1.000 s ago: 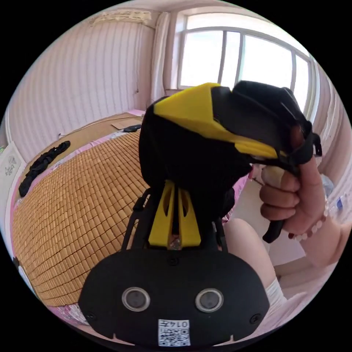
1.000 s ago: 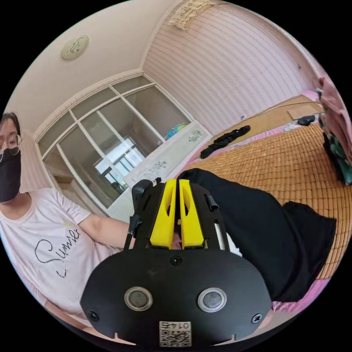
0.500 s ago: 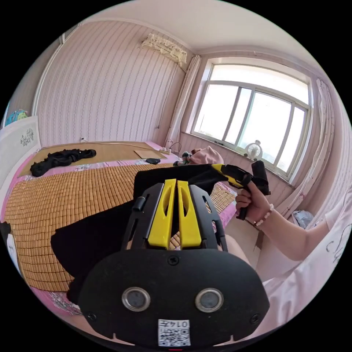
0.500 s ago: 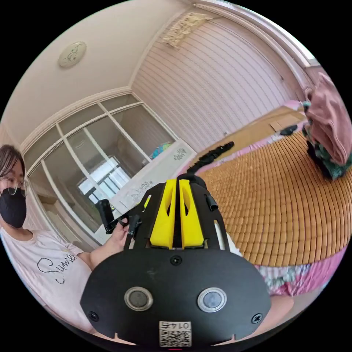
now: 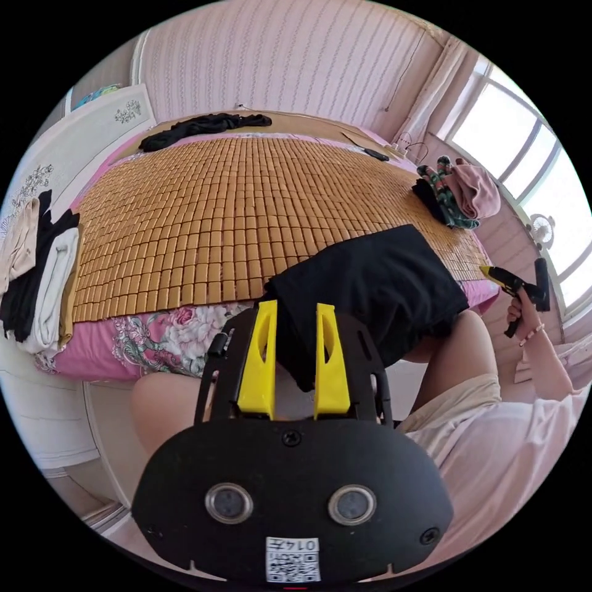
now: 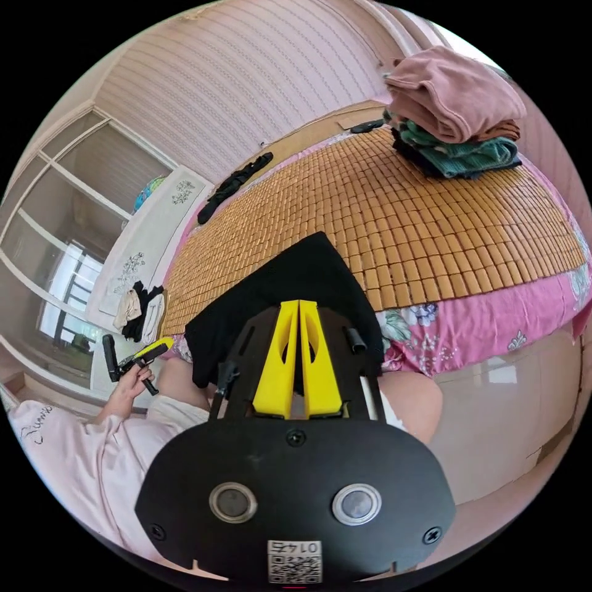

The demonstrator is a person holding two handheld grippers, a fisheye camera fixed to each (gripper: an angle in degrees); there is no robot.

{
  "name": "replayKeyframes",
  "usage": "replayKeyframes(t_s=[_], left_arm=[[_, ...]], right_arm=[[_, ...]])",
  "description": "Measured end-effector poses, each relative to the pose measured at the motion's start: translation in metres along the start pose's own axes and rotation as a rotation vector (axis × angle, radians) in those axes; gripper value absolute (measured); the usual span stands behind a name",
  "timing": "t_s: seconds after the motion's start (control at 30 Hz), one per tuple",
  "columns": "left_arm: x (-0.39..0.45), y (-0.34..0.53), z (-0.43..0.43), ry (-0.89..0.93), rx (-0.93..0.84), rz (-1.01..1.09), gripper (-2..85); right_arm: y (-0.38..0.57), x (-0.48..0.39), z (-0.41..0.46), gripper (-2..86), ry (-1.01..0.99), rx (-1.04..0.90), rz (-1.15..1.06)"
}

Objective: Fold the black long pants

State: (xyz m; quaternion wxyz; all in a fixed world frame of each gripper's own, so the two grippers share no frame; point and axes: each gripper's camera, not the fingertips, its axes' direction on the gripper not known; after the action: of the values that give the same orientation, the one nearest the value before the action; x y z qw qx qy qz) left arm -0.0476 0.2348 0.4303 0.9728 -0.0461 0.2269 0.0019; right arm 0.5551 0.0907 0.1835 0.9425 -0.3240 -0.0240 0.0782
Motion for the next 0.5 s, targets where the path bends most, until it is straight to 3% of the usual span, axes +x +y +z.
replayKeyframes(t_s=[0.13,0.3,0.5], left_arm=[[0.004,-0.012,0.033,-0.119,-0.037,0.056,12.2],[0.02,-0.024,0.05,-0.026,-0.129,0.077,5.4],[0.114,0.004,-0.026,0.019,0.065,0.468,5.2]], right_arm=[[-0.019,-0.05,0.048,0.2,-0.131,-0.095,-0.161],[-0.033,-0.088,0.106,2.4,-0.228,-0.219,-0.247],[-0.055,-0.105,0.145,15.5,-0.492,-0.275,-0.149]])
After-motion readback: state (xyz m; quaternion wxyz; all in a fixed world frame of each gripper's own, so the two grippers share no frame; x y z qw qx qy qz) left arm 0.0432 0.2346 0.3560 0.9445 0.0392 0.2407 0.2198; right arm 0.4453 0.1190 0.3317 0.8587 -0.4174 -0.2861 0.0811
